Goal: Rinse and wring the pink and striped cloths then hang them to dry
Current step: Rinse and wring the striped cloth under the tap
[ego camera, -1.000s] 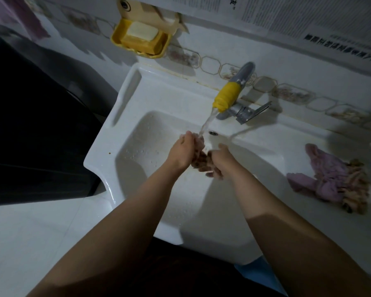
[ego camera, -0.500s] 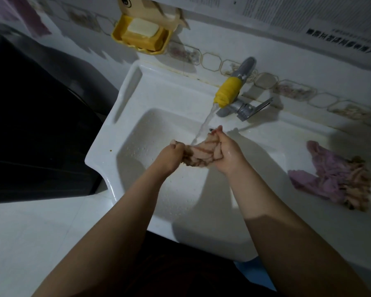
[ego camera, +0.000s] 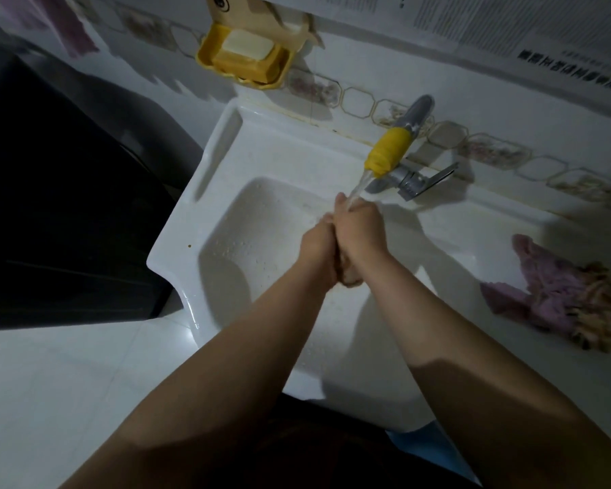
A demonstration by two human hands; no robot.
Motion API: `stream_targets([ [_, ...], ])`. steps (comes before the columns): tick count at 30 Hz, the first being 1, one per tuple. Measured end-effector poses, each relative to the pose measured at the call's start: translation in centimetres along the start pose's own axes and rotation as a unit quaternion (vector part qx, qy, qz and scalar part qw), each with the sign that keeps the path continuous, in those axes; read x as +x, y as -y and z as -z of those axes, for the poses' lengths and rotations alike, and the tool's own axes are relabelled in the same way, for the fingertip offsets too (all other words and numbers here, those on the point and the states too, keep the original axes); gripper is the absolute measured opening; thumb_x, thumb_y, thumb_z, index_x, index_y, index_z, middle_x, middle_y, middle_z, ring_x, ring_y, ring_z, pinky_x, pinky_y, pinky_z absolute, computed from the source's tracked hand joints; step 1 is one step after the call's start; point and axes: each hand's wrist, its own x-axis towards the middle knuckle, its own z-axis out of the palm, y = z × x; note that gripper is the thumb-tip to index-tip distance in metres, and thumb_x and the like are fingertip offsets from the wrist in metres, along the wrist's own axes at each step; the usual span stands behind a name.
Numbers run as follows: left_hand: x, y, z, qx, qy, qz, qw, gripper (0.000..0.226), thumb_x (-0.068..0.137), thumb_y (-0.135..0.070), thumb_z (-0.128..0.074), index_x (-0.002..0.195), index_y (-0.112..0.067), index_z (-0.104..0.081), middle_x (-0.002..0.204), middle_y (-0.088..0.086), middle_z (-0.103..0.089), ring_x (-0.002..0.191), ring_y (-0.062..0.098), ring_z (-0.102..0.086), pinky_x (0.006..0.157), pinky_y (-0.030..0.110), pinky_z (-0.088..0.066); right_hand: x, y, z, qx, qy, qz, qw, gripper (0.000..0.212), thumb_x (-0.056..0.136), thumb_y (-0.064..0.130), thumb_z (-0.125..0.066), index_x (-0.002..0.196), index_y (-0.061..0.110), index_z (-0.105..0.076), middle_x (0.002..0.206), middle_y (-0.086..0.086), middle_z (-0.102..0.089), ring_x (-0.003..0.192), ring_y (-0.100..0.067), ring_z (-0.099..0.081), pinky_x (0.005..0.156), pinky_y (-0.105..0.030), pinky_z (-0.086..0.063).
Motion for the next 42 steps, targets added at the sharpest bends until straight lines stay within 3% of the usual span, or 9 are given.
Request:
stream_targets([
  [10,-1.8,-1.1,-0.4,0.188,-0.006,-0.087,0.978,0.032,0.102,-0.027,-0.036,0.102,-0.004,-0.059,0.091,0.01,-0.061,0.092,0.028,-0.064,0.069,0.029,-0.046,-0.6,-1.0,0.0,-0.038,-0.012,0.016,0.999,0.035,0.096,0.031,-0.042,0.092,0.006,-0.067,0.094,-0.017,-0.069,0.09,-0.031,-0.063,0.073,-0.032,-0.044],
  [13,-4.0,-1.6,-1.2,0.145,0.061,-0.049,0.986,0.053,0.102,-0.039,-0.03,0.067,-0.005,-0.05,0.053,0.015,-0.048,0.043,0.022,-0.047,0.046,0.026,-0.036,2.8,-2.4,1.0,0.028,-0.016,-0.031,0.999,0.036,0.096,0.029,-0.046,0.074,0.005,-0.06,0.081,-0.018,-0.065,0.086,-0.032,-0.062,0.072,-0.032,-0.044],
  [16,-3.6,-3.4,-1.3,0.164,0.031,-0.161,0.973,0.054,0.102,-0.042,-0.033,0.074,-0.007,-0.064,0.063,0.01,-0.064,0.057,0.021,-0.061,0.06,0.03,-0.051,3.4,-3.8,0.7,0.093,0.111,-0.095,0.985,0.049,0.095,0.045,-0.046,0.064,0.01,-0.06,0.069,-0.011,-0.063,0.085,-0.03,-0.063,0.089,-0.043,-0.05],
  [21,-2.4,-6.0,1.5,0.092,0.046,-0.173,0.98,0.032,0.105,-0.023,-0.031,0.1,-0.007,-0.059,0.087,0.016,-0.062,0.08,0.026,-0.06,0.08,0.038,-0.052,0.9,-6.5,1.9,0.325,0.369,-0.155,0.857,0.063,0.085,0.055,-0.048,0.12,0.004,-0.062,0.115,-0.013,-0.067,0.109,-0.025,-0.063,0.097,-0.035,-0.049],
  [25,-1.3,-5.8,3.9,0.084,0.04,-0.142,0.985,0.025,0.104,-0.02,-0.034,0.119,-0.011,-0.052,0.106,0.012,-0.067,0.094,0.025,-0.067,0.084,0.043,-0.055,0.6,-7.1,2.2,0.35,0.258,-0.136,0.89,0.034,0.09,0.019,-0.059,0.115,-0.005,-0.058,0.104,-0.017,-0.067,0.099,-0.031,-0.062,0.085,-0.036,-0.052],
  [30,-1.4,-4.4,4.1,0.187,-0.104,-0.13,0.968,0.032,0.103,-0.02,-0.035,0.079,-0.017,-0.056,0.086,0.009,-0.061,0.078,0.026,-0.06,0.068,0.039,-0.051,0.9,-4.5,2.7,0.409,0.104,-0.102,0.901,0.019,0.098,0.019,-0.048,0.088,0.012,-0.063,0.085,-0.007,-0.071,0.077,-0.017,-0.068,0.073,-0.03,-0.056],
  [35,-2.2,-4.0,1.6,0.156,-0.102,-0.089,0.978,0.028,0.098,-0.019,-0.047,0.075,-0.008,-0.06,0.073,0.01,-0.06,0.062,0.019,-0.056,0.051,0.022,-0.045,-2.2,-0.4,0.7,0.14,0.114,0.021,0.983,0.039,0.092,0.033,-0.057,0.058,0.016,-0.054,0.053,0.004,-0.058,0.049,-0.007,-0.055,0.053,-0.02,-0.042],
  [38,-3.7,-3.6,-0.5,0.134,-0.054,-0.05,0.988,0.04,0.1,-0.029,-0.043,0.115,0.005,-0.059,0.108,0.026,-0.063,0.076,0.027,-0.06,0.056,0.026,-0.046,-0.9,0.0,-0.1,0.025,0.041,0.016,0.999,0.038,0.091,0.043,-0.054,0.069,0.013,-0.06,0.071,-0.006,-0.067,0.074,-0.022,-0.064,0.067,-0.026,-0.043],
  [42,-4.6,-2.6,-2.1,0.142,-0.015,-0.026,0.989,0.048,0.097,-0.038,-0.048,0.117,0.004,-0.058,0.121,0.03,-0.058,0.107,0.047,-0.059,0.058,0.031,-0.048,2.0,-0.2,1.3,0.055,-0.016,-0.042,0.997,0.033,0.095,0.03,-0.048,0.071,0.01,-0.058,0.095,-0.023,-0.068,0.088,-0.031,-0.063,0.072,-0.03,-0.042],
])
